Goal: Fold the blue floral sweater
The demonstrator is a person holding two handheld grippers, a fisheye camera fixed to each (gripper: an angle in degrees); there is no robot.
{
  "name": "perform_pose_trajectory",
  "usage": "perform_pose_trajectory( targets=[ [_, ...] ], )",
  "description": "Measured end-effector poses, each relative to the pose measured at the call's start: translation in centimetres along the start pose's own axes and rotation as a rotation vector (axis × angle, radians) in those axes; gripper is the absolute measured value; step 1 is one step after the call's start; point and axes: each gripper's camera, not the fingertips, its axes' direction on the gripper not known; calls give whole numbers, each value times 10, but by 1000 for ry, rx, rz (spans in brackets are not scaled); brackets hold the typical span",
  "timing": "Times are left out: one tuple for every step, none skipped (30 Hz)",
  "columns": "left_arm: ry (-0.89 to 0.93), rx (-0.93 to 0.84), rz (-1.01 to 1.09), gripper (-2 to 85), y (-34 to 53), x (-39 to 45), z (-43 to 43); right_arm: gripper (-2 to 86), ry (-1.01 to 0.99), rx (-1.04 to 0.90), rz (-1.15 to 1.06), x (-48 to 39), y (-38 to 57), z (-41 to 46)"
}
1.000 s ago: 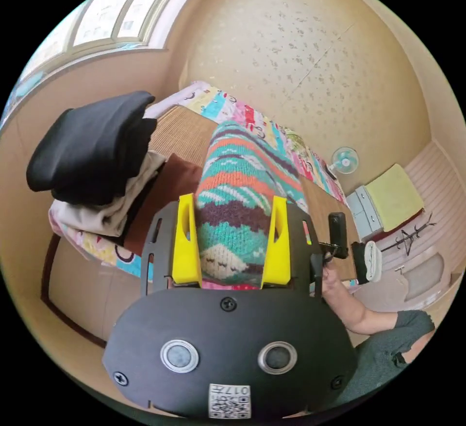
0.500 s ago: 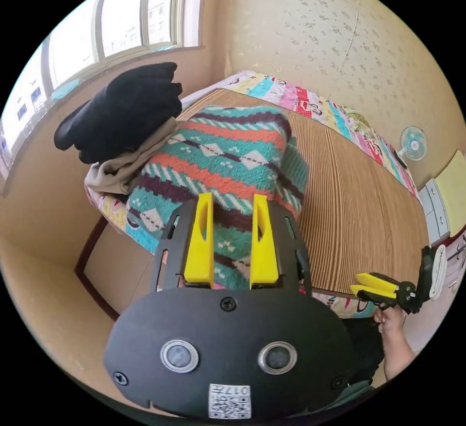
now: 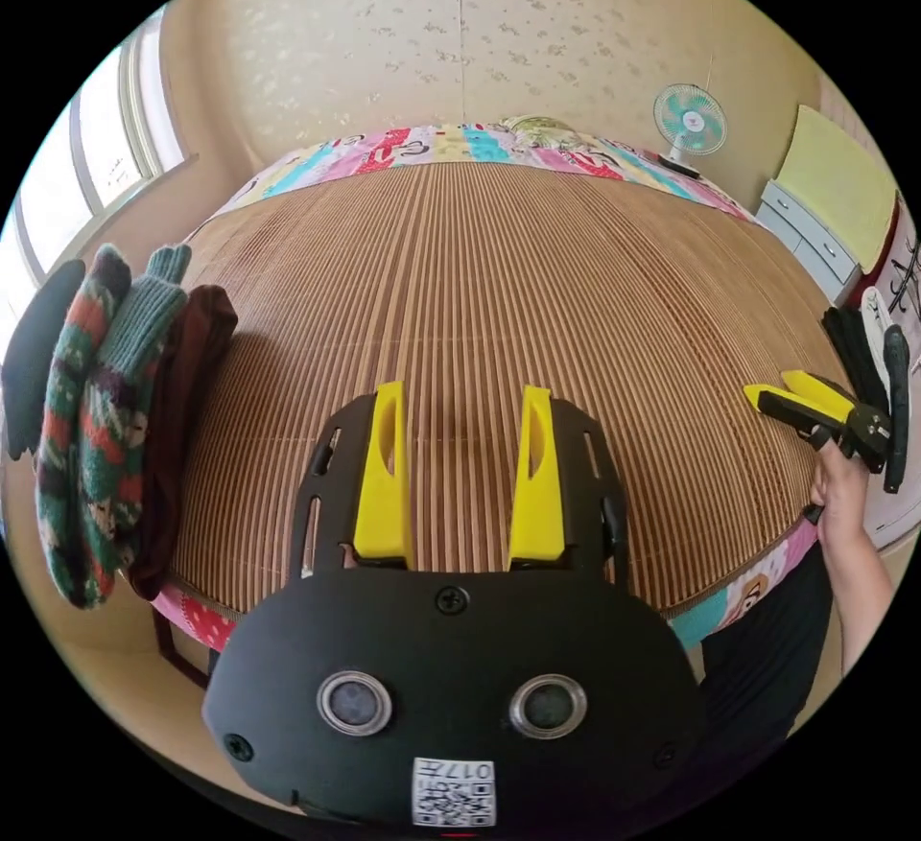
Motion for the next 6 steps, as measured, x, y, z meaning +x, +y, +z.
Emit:
perform_pose_trajectory(
  targets=[
    [-20, 22, -7, 168, 4, 3, -1, 180, -49, 5, 11, 2, 3, 2],
    [-23, 17, -10, 168, 6, 4, 1, 179, -70, 21, 18, 1, 7, 2],
    [-18, 15, -15, 168, 10, 2, 3, 178, -74, 32, 17, -1, 9, 1],
    [-3, 26, -22, 168, 16, -1, 4, 178, -73, 55, 7, -6, 13, 1],
    [5, 29, -25, 168, 19, -2, 5, 177, -58, 69, 2, -12, 16, 0],
    [21, 38, -34, 168, 25, -6, 6, 177, -50, 71, -1, -15, 17, 0]
  ],
)
